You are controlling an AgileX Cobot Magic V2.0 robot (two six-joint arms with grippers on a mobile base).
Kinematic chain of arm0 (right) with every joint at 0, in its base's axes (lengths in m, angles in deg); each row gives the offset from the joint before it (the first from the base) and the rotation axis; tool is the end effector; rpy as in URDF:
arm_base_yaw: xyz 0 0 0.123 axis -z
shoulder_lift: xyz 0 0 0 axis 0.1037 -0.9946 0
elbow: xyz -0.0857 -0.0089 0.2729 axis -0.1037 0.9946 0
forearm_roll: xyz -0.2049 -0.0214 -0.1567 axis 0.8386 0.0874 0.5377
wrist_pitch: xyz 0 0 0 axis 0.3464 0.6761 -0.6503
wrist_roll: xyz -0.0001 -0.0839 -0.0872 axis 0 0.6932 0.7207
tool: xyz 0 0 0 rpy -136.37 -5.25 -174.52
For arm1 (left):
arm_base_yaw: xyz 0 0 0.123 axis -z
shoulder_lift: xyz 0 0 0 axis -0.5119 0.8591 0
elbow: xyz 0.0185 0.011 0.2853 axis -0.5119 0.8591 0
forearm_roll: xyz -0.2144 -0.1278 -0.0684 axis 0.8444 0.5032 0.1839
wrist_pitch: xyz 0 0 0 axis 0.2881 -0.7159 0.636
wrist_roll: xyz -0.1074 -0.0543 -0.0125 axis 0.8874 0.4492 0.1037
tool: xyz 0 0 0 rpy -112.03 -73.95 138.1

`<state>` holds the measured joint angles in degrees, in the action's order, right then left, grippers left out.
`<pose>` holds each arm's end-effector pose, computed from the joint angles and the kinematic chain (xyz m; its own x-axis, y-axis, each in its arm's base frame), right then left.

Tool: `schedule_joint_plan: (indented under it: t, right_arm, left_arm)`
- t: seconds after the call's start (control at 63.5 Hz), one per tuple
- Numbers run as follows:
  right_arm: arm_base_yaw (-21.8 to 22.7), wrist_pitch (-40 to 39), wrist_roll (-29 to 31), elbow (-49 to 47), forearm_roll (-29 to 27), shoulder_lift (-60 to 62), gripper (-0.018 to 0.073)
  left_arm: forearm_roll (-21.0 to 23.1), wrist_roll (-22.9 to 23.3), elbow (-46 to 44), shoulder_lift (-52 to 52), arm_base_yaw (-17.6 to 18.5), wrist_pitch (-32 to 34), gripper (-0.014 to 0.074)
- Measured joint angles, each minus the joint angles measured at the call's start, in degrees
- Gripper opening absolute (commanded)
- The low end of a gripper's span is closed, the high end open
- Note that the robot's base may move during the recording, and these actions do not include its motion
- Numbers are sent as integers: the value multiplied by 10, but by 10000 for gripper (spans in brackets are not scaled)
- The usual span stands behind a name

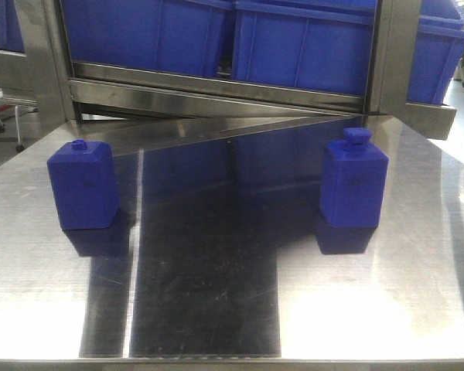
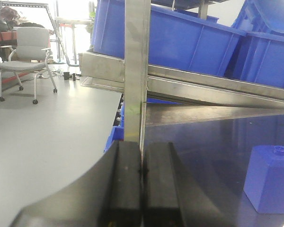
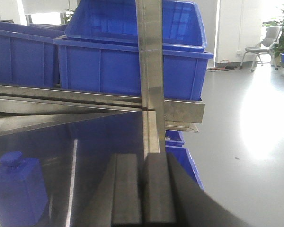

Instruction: Pick and sort blue part to right shelf

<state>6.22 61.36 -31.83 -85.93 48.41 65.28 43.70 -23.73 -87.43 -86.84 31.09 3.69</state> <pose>0.0925 -0.0006 0.2090 0.1003 0.1047 -0.9894 -0.0047 0.9945 0.1047 0.0924 -0.0008 0.2085 0.0428 -0.0781 -0.9960 0.0111 0.9969 -0.0777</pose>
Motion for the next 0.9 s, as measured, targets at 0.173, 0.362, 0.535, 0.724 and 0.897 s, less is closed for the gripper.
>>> schedule_joint_plan:
  t: [0.173, 0.362, 0.535, 0.724, 0.897]
  right_arm:
    - [0, -7, 0, 0, 0, 0, 54]
    - [0, 6, 0, -24, 0, 0, 54]
    - [0, 39, 0, -62, 0, 0, 54]
    - [0, 104, 0, -109, 0, -21, 54]
    - [-5, 155, 0, -165, 0, -87, 54]
  left_arm:
    - [0, 0, 0, 0, 0, 0, 124]
    - [0, 0, 0, 0, 0, 0, 124]
    - [0, 0, 0, 0, 0, 0, 124]
    - [0, 0, 0, 0, 0, 0, 123]
    - [0, 0, 0, 0, 0, 0, 124]
